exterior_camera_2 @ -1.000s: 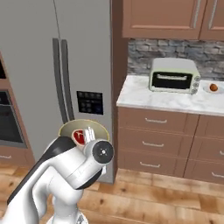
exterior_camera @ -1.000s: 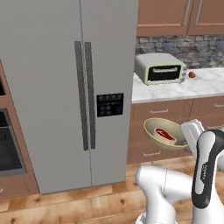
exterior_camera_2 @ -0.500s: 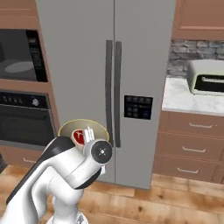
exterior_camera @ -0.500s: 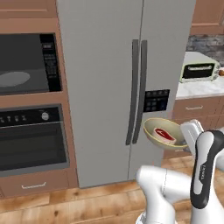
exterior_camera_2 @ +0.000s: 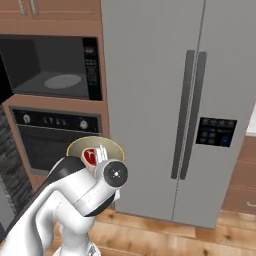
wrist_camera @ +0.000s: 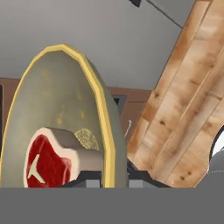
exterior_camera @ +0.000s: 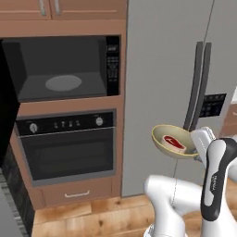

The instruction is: Remove the mango from the bowl and place it on the small plate. Then place the bowl with only the steak in the microwave, close the door, and press the start button to microwave the steak.

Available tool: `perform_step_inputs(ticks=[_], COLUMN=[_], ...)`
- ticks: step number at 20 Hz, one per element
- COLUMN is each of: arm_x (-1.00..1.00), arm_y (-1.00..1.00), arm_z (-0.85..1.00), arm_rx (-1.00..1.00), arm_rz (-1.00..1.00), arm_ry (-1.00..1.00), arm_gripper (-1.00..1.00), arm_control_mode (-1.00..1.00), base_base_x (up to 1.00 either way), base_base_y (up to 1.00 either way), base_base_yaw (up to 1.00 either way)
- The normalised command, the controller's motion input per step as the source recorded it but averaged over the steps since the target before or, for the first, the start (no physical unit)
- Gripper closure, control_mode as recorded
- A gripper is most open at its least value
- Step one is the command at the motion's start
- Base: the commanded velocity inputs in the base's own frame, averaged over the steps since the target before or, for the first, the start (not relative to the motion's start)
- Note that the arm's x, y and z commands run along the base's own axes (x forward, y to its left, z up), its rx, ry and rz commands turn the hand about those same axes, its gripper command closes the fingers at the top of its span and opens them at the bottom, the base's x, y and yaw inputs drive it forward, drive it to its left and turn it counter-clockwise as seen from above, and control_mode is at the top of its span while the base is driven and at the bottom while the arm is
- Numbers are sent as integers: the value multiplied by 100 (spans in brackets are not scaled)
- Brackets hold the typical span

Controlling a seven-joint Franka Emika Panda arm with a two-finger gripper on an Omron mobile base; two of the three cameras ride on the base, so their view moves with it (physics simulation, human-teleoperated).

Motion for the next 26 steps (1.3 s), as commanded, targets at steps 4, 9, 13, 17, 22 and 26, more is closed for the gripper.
perform_step_inputs(ticks=[4, 9, 13, 17, 22, 26], arm_x=[0, 0, 0, 0, 0, 0], arm_y=[0, 0, 0, 0, 0, 0], arm_z=[0, 0, 0, 0, 0, 0], arm_rx=[0, 0, 0, 0, 0, 0], arm_rz=[0, 0, 0, 0, 0, 0], arm_ry=[0, 0, 0, 0, 0, 0], arm_gripper=[100, 100, 100, 100, 100, 100], arm_control_mode=[100, 100, 100, 100, 100, 100], base_base_x=[36, 49, 54, 41, 50, 31], base_base_y=[89, 63, 52, 53, 35, 30], base_base_yaw=[0, 0, 0, 0, 0, 0])
